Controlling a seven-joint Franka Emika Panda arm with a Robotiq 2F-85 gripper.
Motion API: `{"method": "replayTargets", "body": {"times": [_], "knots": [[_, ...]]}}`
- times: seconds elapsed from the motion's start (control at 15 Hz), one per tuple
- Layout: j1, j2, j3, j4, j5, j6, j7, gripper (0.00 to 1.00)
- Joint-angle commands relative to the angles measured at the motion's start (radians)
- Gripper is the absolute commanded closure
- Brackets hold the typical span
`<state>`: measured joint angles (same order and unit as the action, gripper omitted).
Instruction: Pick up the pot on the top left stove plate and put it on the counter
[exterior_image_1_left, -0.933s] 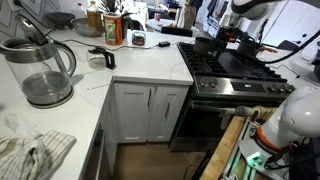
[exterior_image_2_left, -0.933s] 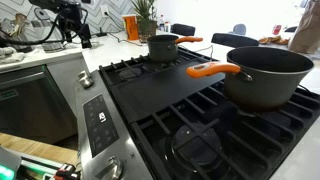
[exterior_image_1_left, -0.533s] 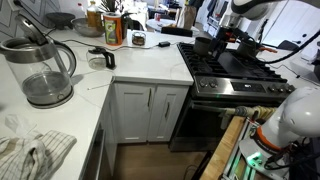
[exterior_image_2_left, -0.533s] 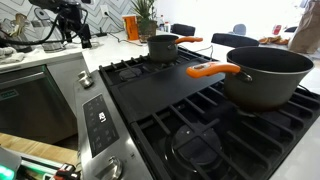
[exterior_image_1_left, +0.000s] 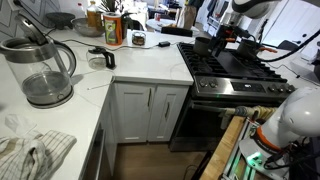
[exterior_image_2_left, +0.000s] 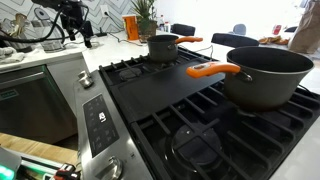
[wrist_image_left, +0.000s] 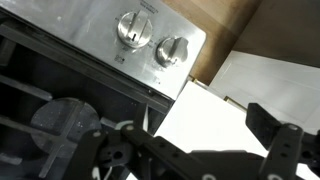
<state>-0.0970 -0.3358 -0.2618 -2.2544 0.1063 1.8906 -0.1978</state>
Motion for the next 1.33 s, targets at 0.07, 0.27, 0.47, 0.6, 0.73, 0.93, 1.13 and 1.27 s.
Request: {"method": "replayTargets", "body": {"times": [0.07, 0.27, 0.47, 0.6, 0.73, 0.93, 1.13, 1.27], "knots": [[-0.057, 0.003, 0.021, 0.068, -0.109, 0.082, -0.002, 0.0], [-0.078, 0.025, 0.004, 0.141, -0.183, 0.111, -0.047, 0.0], [-0.09, 0.049, -0.025, 0.2, -0.202, 0.118, -0.118, 0.0], [-0.096, 0.076, -0.053, 0.241, -0.193, 0.124, -0.194, 0.0], [-0.097, 0.112, -0.094, 0.288, -0.144, 0.138, -0.275, 0.0], [-0.107, 0.088, -0.084, 0.271, -0.147, 0.142, -0.243, 0.0], [-0.111, 0.113, -0.093, 0.293, -0.131, 0.147, -0.258, 0.0], [-0.111, 0.117, -0.092, 0.296, -0.13, 0.147, -0.258, 0.0]]}}
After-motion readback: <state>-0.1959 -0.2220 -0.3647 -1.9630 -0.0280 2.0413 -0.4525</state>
